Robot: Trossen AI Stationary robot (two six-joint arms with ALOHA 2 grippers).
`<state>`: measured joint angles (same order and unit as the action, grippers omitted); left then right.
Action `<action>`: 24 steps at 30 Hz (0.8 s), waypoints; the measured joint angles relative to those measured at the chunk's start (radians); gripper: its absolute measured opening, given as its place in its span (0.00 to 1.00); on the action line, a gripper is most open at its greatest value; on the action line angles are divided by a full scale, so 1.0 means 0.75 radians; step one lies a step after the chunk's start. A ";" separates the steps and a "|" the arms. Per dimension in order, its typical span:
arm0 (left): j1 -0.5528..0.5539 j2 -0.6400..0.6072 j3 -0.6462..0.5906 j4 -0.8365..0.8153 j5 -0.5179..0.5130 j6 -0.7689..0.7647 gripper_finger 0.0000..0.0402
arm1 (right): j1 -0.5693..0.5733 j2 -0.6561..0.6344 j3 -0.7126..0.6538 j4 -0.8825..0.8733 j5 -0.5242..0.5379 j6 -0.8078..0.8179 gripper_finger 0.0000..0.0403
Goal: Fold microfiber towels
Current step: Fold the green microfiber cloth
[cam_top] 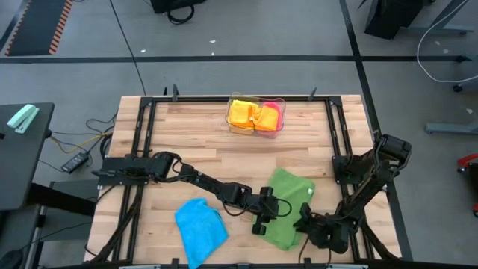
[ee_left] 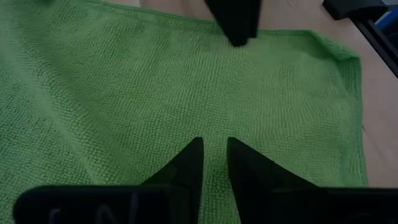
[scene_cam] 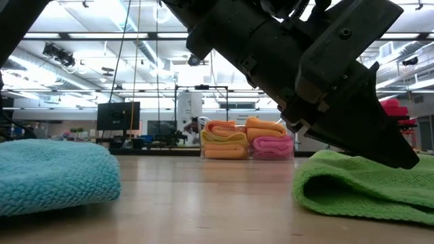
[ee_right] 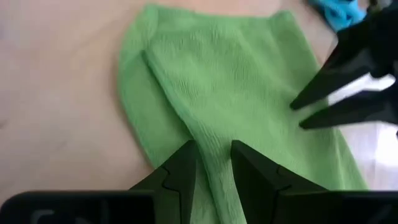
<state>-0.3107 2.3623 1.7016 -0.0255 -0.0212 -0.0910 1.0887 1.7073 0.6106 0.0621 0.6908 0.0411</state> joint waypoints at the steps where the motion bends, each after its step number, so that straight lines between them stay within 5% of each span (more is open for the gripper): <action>1: 0.000 0.000 0.000 0.000 0.000 0.000 0.20 | 0.000 0.000 0.000 0.028 0.009 -0.017 0.28; 24: 0.000 0.000 0.000 -0.001 0.000 0.000 0.18 | -0.100 0.155 0.002 0.471 -0.147 -0.258 0.28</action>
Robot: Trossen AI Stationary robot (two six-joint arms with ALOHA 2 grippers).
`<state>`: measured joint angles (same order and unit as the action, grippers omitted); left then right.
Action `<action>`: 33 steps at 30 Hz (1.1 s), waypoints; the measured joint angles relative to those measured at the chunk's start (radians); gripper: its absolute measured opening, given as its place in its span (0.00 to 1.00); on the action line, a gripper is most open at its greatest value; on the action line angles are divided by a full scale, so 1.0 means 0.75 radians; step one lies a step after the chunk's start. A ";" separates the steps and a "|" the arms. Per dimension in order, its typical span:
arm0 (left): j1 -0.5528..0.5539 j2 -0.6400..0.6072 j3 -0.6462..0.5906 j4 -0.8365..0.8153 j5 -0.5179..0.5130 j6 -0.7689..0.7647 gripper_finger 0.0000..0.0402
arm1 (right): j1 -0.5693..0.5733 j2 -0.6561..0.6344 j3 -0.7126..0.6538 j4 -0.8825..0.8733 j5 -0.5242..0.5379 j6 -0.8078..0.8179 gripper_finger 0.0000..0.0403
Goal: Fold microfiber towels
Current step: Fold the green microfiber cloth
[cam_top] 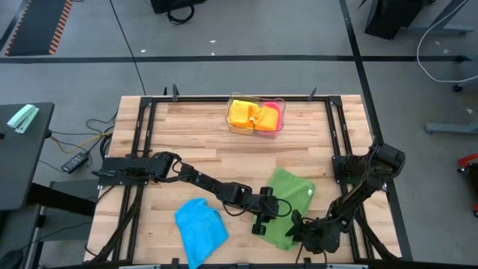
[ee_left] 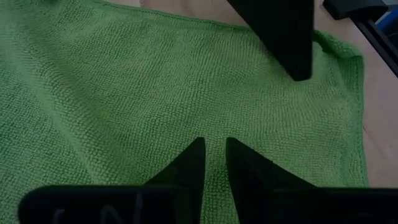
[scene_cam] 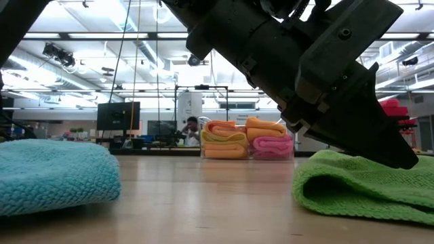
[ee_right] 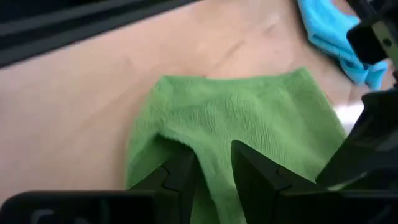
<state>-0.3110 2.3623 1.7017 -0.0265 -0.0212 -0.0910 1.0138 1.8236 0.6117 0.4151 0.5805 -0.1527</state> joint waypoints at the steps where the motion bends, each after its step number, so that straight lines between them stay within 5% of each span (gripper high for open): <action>1: 0.000 0.000 0.000 0.000 0.000 0.000 0.18 | 0.000 0.003 0.000 0.015 0.002 -0.007 0.28; 14: 0.000 0.000 0.000 0.000 0.000 -0.001 0.18 | -0.006 -0.015 0.037 0.038 -0.033 -0.071 0.27; 19: 0.000 0.000 0.000 0.000 0.000 -0.001 0.19 | -0.028 -0.015 0.038 0.037 -0.077 -0.040 0.20; 23: 0.000 0.000 0.000 -0.001 0.000 -0.001 0.20 | -0.051 -0.015 0.038 0.037 -0.083 0.001 0.11; 33: 0.000 0.000 0.000 -0.001 0.000 -0.001 0.18 | -0.090 -0.038 0.039 -0.057 -0.069 0.232 0.09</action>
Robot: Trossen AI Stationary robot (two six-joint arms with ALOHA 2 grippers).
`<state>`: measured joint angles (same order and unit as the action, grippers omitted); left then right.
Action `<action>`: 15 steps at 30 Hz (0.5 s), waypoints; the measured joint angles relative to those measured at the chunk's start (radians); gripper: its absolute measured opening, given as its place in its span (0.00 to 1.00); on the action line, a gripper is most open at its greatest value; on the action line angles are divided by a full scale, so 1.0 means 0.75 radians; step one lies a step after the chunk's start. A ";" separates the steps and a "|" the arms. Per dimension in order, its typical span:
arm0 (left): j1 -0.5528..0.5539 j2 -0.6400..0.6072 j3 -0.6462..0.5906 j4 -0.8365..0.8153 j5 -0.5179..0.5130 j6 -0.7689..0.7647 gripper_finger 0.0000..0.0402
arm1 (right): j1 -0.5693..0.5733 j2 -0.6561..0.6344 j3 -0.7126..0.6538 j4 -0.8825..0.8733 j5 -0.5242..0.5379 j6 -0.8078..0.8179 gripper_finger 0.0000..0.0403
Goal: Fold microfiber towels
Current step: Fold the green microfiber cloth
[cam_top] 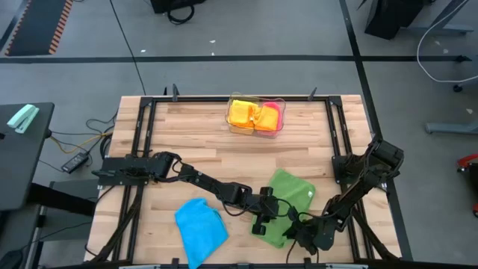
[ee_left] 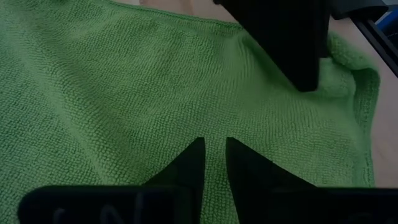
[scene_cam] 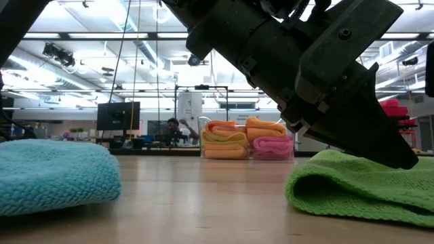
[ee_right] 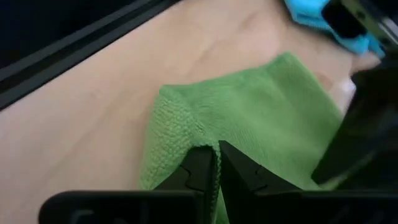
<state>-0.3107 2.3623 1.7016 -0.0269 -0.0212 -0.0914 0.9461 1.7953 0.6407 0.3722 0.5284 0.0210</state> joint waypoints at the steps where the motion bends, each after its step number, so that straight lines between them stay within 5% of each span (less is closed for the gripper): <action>1: -0.001 0.000 0.001 0.001 0.000 0.000 0.18 | -0.004 -0.016 0.000 -0.024 0.017 0.050 0.09; 5: 0.000 0.000 0.000 0.000 0.000 -0.001 0.19 | -0.023 -0.113 0.000 -0.138 0.045 0.189 0.09; 15: 0.000 0.000 0.000 0.000 0.000 -0.001 0.17 | 0.001 -0.213 0.000 -0.188 -0.236 0.244 0.09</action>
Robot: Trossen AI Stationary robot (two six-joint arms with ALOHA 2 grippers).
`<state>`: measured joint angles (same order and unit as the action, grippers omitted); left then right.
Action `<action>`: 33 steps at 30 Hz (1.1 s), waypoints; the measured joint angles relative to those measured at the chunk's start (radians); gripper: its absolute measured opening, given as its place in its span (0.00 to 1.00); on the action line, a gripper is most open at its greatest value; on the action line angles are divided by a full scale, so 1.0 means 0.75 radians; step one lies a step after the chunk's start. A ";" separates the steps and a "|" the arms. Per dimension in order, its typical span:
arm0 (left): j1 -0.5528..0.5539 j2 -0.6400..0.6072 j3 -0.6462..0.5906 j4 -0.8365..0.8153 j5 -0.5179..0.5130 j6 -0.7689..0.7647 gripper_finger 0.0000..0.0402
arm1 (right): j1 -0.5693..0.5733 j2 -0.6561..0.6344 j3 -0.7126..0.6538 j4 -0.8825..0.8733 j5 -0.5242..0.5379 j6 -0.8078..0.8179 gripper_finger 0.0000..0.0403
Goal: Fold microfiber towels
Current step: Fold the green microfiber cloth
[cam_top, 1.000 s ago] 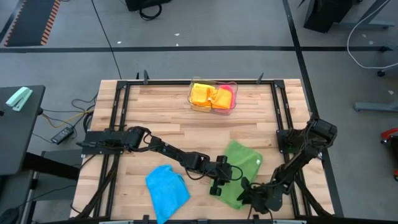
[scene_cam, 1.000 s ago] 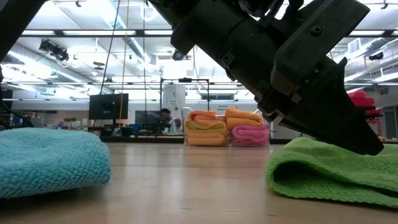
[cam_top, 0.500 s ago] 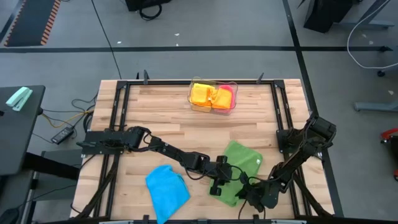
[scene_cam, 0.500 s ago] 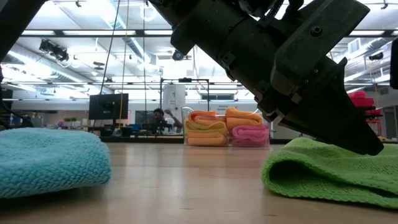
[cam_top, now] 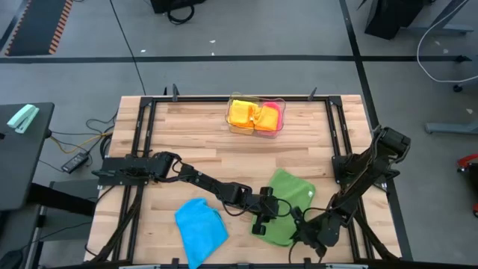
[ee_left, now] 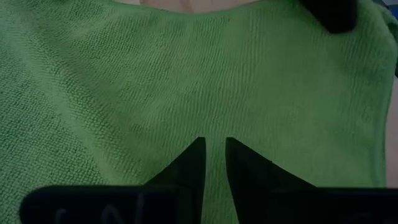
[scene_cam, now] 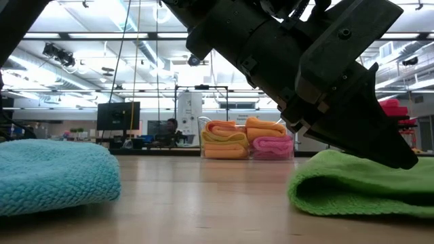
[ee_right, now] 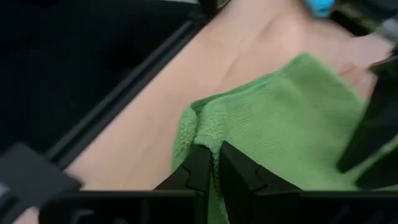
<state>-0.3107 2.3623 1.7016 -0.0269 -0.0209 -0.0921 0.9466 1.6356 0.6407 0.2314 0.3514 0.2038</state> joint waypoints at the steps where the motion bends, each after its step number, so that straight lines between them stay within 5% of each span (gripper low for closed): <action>1: 0.000 0.000 0.000 0.000 0.000 0.000 0.17 | 0.000 0.000 0.000 0.000 -0.025 0.010 0.09; 33: -0.001 0.000 0.000 -0.001 0.000 -0.001 0.18 | -0.030 0.000 0.000 0.013 -0.257 0.009 0.09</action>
<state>-0.3111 2.3623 1.7019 -0.0273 -0.0208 -0.0925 0.9245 1.6356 0.6407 0.2410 0.1585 0.2102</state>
